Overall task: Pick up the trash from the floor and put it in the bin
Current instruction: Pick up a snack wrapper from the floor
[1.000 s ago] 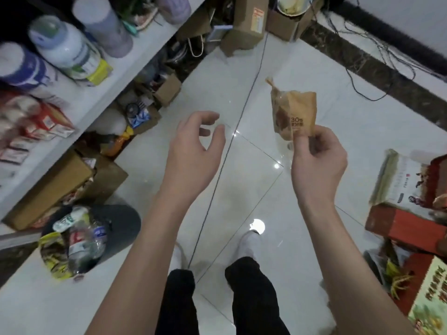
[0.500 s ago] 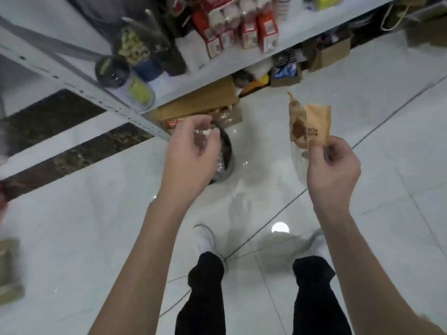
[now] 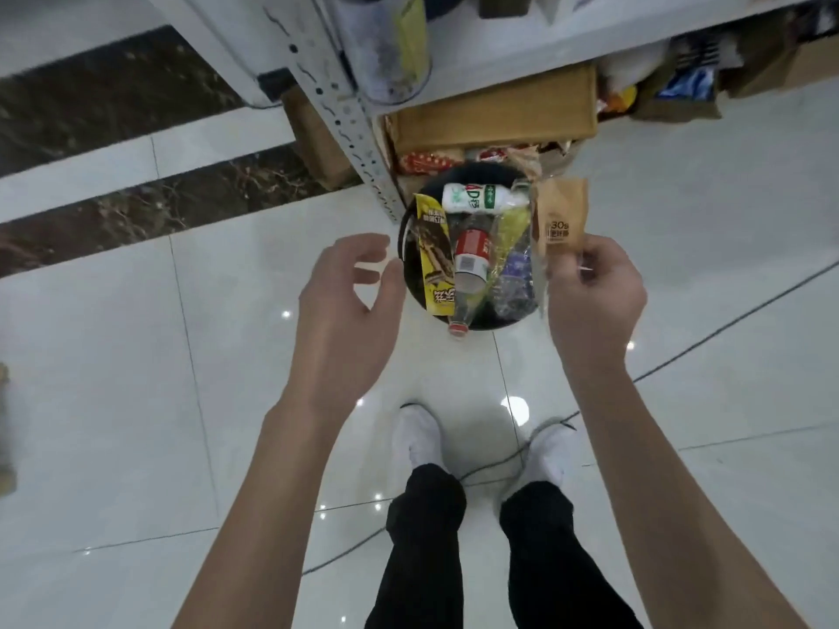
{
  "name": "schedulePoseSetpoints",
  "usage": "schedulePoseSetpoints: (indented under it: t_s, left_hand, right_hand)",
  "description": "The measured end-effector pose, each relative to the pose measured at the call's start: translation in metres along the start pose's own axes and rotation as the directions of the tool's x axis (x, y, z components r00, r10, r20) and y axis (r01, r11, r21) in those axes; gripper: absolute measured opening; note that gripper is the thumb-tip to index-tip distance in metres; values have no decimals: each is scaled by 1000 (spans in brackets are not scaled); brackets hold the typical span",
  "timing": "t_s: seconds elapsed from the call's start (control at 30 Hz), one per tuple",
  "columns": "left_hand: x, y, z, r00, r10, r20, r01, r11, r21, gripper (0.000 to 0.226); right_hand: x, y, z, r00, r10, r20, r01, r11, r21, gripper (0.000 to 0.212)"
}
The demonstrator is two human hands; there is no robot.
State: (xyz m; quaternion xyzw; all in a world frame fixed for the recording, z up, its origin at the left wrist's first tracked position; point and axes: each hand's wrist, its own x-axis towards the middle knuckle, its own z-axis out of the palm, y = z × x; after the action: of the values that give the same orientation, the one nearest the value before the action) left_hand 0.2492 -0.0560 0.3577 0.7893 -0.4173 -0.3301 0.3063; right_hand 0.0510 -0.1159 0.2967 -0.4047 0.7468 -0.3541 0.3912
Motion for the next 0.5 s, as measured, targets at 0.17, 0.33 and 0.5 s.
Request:
schedulePoseSetpoints:
  t_s: [0.17,0.33,0.5]
  left_hand:
    - [26,-37,44,1000,5,-12,-5,1000,-23,24]
    - [41,-61,81,1000,-11,5,11,998,-54,25]
    - [45,-65,97,1000,8,22,-6,998,-62,27]
  right_hand:
    - [30,26,45,995,-101,19,103,991,-89,22]
    - [46,50,68,978,-166,127,188,962,-197,27]
    - [43,61,68,965,-204,165,231,959,-166,34]
